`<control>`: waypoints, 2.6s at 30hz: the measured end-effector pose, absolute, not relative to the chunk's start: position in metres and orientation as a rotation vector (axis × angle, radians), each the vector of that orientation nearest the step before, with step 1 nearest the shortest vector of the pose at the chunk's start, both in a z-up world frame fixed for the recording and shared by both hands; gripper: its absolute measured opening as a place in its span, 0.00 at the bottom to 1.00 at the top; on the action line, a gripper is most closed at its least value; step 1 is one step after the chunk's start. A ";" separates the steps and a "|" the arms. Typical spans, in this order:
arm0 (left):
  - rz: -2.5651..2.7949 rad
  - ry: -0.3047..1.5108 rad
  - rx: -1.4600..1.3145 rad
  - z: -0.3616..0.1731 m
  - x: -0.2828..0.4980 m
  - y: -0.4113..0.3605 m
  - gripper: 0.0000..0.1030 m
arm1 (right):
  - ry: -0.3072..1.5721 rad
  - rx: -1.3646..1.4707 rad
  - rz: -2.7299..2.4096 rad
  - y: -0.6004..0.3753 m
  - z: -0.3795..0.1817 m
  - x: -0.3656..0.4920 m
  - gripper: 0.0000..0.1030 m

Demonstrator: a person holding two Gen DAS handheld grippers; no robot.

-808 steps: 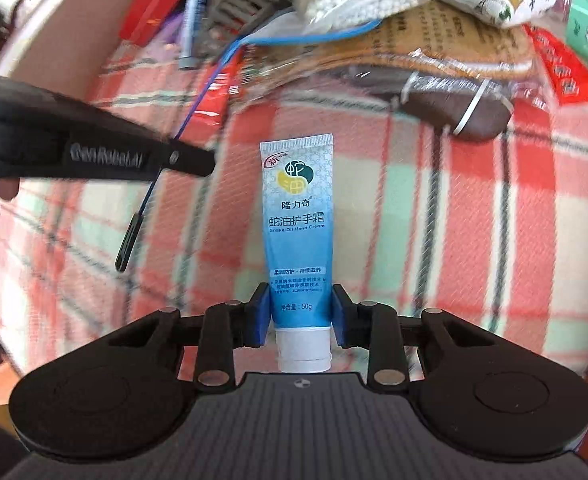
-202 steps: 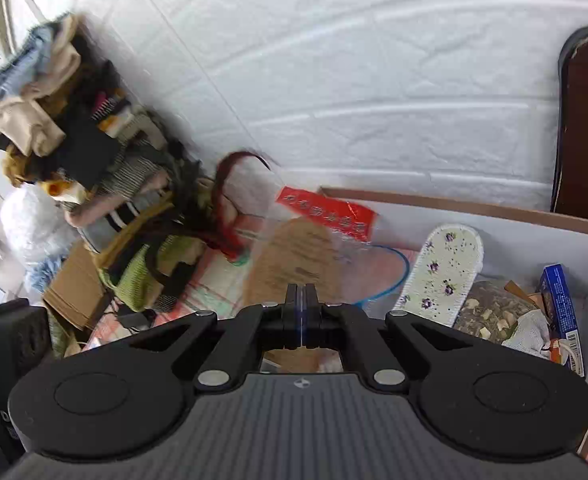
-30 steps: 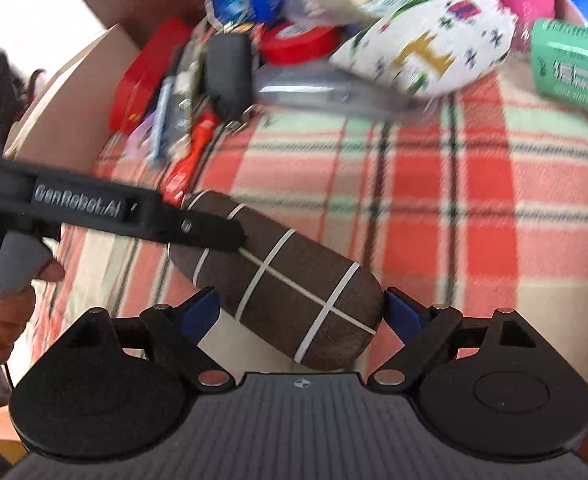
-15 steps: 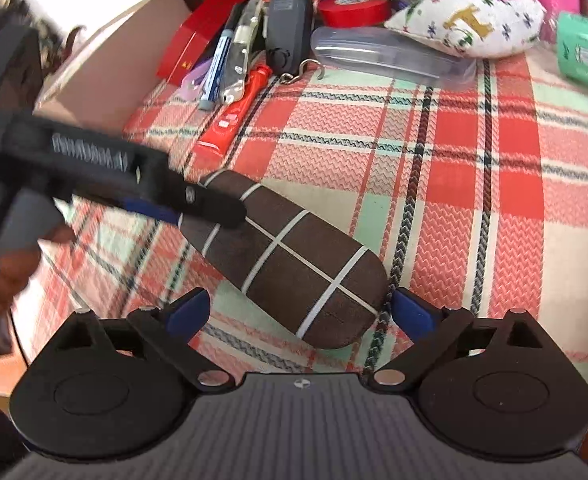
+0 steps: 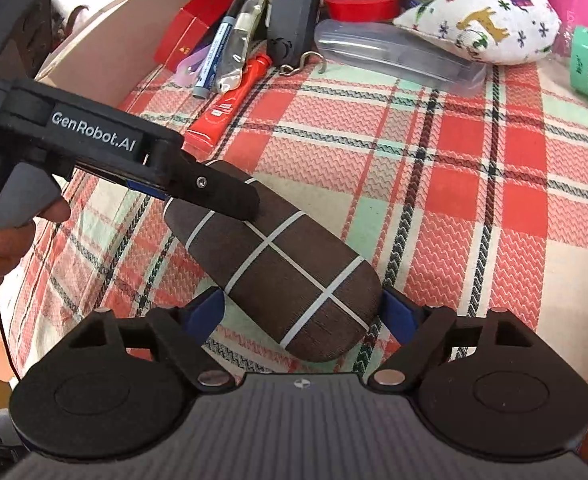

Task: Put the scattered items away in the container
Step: 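Lift the brown pillow with the left tool toward the box, then lower the brown pillow into the box and open the left tool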

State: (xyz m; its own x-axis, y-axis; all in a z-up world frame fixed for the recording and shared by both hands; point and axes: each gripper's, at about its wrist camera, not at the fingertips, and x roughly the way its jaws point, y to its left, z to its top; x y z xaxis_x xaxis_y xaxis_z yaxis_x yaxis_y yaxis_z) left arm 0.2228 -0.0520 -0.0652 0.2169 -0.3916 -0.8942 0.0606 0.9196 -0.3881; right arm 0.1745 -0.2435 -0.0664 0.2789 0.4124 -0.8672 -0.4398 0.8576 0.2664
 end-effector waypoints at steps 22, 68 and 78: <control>-0.198 1.115 -0.483 0.012 0.175 0.039 0.75 | 1.054 -0.091 0.678 -0.185 0.012 0.155 0.81; -0.014 0.798 -0.586 0.076 0.373 0.360 0.74 | 0.823 -0.287 0.829 0.154 0.083 0.376 0.80; -0.018 0.889 -0.571 0.030 0.416 0.352 0.80 | 0.859 -0.360 0.803 0.162 0.041 0.413 0.79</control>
